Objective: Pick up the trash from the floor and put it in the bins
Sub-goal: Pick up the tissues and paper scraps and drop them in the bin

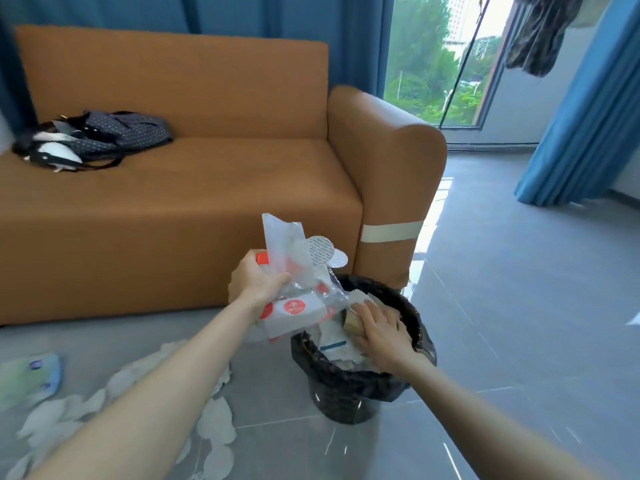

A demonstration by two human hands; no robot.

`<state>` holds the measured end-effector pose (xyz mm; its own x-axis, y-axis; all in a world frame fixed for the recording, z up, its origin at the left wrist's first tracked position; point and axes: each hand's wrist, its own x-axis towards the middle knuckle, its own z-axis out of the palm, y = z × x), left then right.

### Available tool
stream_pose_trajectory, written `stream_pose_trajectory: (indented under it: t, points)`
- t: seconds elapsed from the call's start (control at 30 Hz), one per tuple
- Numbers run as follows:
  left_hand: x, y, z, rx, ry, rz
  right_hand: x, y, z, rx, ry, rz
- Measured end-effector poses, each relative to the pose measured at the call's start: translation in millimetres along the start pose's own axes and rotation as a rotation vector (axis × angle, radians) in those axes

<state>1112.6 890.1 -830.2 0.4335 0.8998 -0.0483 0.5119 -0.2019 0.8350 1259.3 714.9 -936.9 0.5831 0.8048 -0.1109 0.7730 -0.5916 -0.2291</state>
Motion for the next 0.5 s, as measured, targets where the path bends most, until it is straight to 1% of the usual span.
stream_pose_trajectory:
  t: [0.1,0.13,0.2,0.27,0.37,0.43,0.5]
  points:
    - [10.0,-3.2,6.8,-0.182,0.024,-0.070,11.4,0.5,24.4,0.188,-0.214,0.047]
    - [13.7,-2.9,10.1,-0.245,0.026,-0.086,13.9,1.4,29.9,0.226,-0.265,0.068]
    - [18.5,0.0,16.6,-0.347,0.026,-0.096,16.3,6.4,30.1,0.304,-0.307,0.104]
    - [19.8,4.4,26.7,-0.442,0.010,-0.108,16.0,12.5,19.9,0.346,-0.254,0.117]
    - [17.2,9.8,51.3,-0.569,-0.052,-0.139,15.2,22.6,-2.5,0.374,-0.100,0.086]
    - [13.1,12.5,71.5,-0.606,-0.088,-0.143,12.7,26.5,-15.6,0.443,-0.029,0.077]
    - [9.2,13.4,90.6,-0.601,-0.135,-0.149,8.5,28.4,-28.6,0.551,0.060,0.110]
